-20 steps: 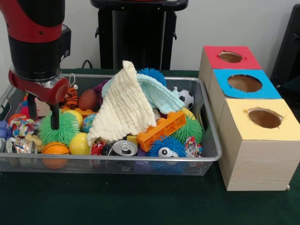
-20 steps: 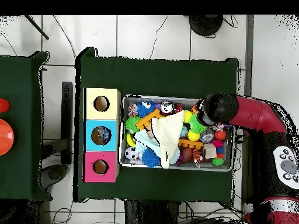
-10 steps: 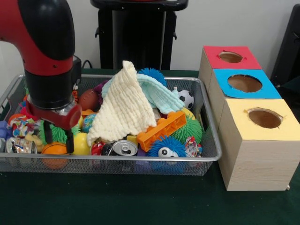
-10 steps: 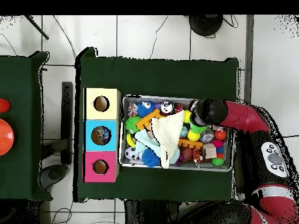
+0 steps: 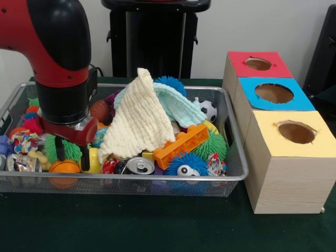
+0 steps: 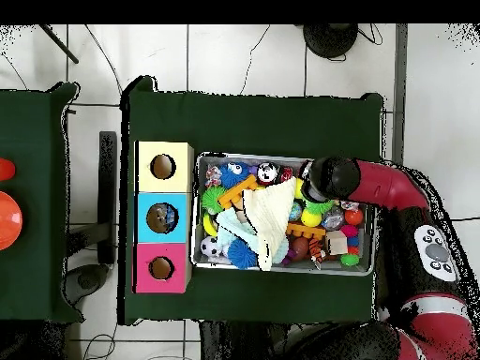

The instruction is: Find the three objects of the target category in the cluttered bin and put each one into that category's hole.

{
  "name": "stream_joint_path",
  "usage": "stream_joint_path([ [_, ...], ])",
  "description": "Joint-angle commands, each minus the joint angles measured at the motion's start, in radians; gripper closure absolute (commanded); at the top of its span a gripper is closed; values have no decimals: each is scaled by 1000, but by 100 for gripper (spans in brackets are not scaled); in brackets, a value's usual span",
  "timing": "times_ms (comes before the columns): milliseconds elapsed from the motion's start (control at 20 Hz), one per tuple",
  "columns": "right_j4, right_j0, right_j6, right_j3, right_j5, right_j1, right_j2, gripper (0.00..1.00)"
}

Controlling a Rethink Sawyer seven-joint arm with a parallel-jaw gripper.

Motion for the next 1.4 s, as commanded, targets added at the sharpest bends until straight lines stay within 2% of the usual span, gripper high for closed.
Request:
stream_joint_path([
  [50,-76,26,-180,3,132,11,3,0],
  [350,-76,31,-184,-13,185,-6,15,0],
  [700,-90,47,-152,19,194,-63,-5,0],
  [1050,-93,40,-158,34,201,-108,-5,0],
  [1400,-120,17,-152,75,124,-52,-3,0],
])
